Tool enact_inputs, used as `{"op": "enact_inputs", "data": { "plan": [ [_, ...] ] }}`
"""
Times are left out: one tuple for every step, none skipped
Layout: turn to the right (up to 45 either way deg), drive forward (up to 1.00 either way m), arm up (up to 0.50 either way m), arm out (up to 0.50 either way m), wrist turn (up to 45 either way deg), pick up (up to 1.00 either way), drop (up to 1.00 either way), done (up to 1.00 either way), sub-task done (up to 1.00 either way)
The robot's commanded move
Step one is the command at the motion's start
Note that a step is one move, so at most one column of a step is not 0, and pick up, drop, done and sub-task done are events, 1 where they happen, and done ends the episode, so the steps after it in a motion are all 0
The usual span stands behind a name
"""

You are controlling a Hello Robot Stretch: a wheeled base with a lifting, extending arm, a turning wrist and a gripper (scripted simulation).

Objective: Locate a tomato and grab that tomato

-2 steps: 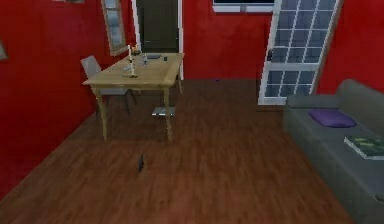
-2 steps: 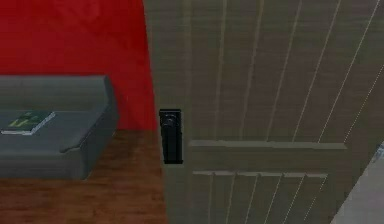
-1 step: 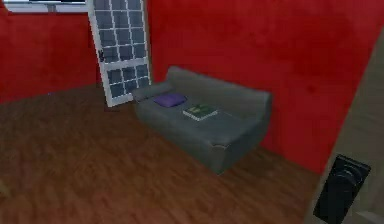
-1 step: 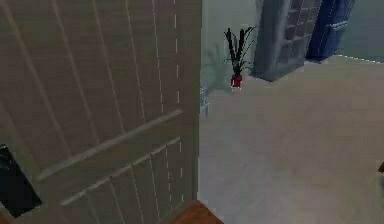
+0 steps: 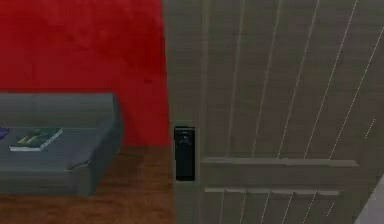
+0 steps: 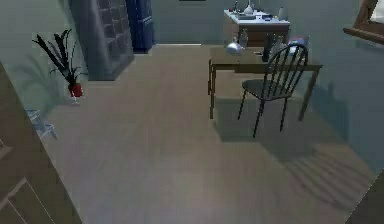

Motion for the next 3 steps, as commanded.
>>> {"op": "enact_inputs", "data": {
  "plan": [
    [45.0,0.00,0.00,0.00,0.0,0.00,0.00,0.00,0.00],
    [36.0,0.00,0.00,0.00,0.0,0.00,0.00,0.00,0.00],
    [0.0,1.00,0.00,0.00,0.0,0.00,0.00,0.00,0.00]
  ]
}}
